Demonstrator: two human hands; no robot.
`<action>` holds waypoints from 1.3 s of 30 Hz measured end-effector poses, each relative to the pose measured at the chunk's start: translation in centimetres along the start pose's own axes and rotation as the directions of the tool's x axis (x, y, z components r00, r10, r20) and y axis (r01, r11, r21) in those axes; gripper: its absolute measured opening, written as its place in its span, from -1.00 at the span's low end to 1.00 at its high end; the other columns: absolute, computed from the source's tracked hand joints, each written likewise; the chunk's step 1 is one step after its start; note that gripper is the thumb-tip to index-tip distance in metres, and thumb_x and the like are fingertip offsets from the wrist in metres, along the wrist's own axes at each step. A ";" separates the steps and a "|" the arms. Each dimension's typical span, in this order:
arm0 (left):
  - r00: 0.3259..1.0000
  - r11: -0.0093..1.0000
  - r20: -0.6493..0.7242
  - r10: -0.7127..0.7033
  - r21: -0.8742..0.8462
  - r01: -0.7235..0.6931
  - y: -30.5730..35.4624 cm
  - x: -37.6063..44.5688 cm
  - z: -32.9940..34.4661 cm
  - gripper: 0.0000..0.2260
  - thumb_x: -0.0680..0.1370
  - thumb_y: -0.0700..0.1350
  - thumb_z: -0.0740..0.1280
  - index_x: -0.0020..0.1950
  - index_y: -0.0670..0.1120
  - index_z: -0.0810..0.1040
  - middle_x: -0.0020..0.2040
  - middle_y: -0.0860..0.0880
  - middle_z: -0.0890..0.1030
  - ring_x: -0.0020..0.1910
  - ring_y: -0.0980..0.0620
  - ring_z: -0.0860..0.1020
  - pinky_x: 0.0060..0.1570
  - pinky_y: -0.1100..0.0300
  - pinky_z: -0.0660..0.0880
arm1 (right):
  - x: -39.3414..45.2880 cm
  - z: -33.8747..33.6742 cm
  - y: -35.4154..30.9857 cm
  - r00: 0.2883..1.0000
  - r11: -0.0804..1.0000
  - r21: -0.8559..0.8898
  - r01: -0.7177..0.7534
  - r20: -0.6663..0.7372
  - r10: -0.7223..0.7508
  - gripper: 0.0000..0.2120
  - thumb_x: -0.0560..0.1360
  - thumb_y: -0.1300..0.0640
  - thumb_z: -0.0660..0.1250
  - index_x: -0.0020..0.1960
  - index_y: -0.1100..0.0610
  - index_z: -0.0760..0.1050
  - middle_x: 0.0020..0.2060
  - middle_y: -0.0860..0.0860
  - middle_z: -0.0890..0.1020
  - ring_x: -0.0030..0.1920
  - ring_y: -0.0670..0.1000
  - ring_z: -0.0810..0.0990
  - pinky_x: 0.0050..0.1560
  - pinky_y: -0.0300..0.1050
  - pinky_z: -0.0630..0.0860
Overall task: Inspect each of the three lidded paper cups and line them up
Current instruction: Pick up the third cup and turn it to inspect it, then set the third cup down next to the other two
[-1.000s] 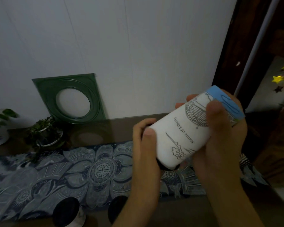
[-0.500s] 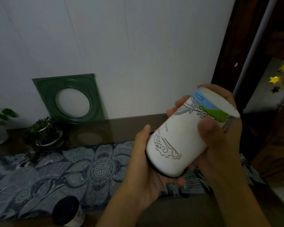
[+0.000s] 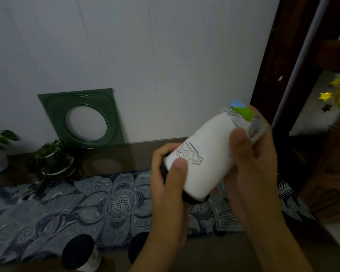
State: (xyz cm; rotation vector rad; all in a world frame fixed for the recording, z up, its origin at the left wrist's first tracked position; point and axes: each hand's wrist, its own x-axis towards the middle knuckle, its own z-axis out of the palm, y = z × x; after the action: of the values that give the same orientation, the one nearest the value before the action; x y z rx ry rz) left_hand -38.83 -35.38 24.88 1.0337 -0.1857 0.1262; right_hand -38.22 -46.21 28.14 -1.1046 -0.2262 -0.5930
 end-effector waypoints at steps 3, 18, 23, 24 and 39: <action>0.994 0.987 0.054 -0.093 -0.126 0.100 0.5 0.5 -0.3 -0.60 0.47 0.14 0.30 0.22 -0.04 0.50 0.14 -0.13 0.66 -0.01 -0.16 0.69 -0.20 -0.12 0.63 | -0.7 -0.6 0.3 0.986 0.932 -0.339 0.132 0.139 -0.089 -0.19 0.39 0.05 0.47 0.50 -0.14 0.11 0.33 -0.33 0.44 0.31 -0.22 0.48 0.15 -0.26 0.54; 0.969 0.986 0.180 -0.167 0.031 0.164 -1.0 1.7 -3.1 -0.51 0.52 0.23 0.17 0.33 0.00 0.51 0.26 -0.09 0.63 0.21 -0.14 0.63 -0.03 -0.14 0.62 | -2.8 -3.2 3.0 0.974 0.708 -0.690 0.153 0.225 0.010 -0.27 0.42 -0.40 0.17 0.51 -0.11 0.22 0.55 -0.21 0.11 0.50 -0.29 0.12 0.34 -0.47 0.24; 0.965 0.970 0.183 -0.185 0.189 0.150 -3.7 1.6 -5.2 -0.59 0.60 0.07 0.17 0.38 -0.07 0.50 0.31 -0.10 0.60 0.31 -0.11 0.56 0.24 -0.15 0.52 | -3.5 -5.2 4.5 0.979 0.774 -0.622 -0.119 0.058 0.196 -0.33 0.38 -0.44 0.21 0.40 -0.17 0.34 0.41 -0.17 0.39 0.30 -0.48 0.31 0.04 -0.64 0.35; 0.961 0.964 0.179 -0.212 0.200 0.175 -4.3 1.5 -5.7 -0.60 0.61 0.06 0.18 0.38 -0.08 0.50 0.32 -0.08 0.60 0.33 -0.09 0.54 0.31 -0.12 0.48 | -3.8 -5.7 5.0 0.972 0.768 -0.621 -0.157 0.043 0.233 -0.40 0.44 -0.36 0.22 0.40 -0.13 0.36 0.37 -0.16 0.43 0.26 -0.49 0.33 0.01 -0.64 0.35; 0.749 0.723 -0.009 -0.662 0.257 0.642 -17.2 -2.9 -11.0 -0.71 0.61 0.04 0.27 0.30 -0.01 0.54 0.28 -0.10 0.62 0.25 -0.13 0.60 0.27 -0.16 0.50 | -10.4 -15.2 15.4 0.654 0.554 -0.356 -0.753 -0.310 0.690 -0.65 0.52 -0.17 0.23 0.11 0.04 0.59 0.08 0.09 0.65 0.09 0.09 0.65 0.15 0.17 0.59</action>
State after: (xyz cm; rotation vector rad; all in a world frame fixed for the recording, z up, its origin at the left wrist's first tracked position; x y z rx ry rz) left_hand -37.32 -34.62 4.34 1.3003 0.1365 -0.5612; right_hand -39.99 -51.39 4.73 -1.4794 0.5277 0.0608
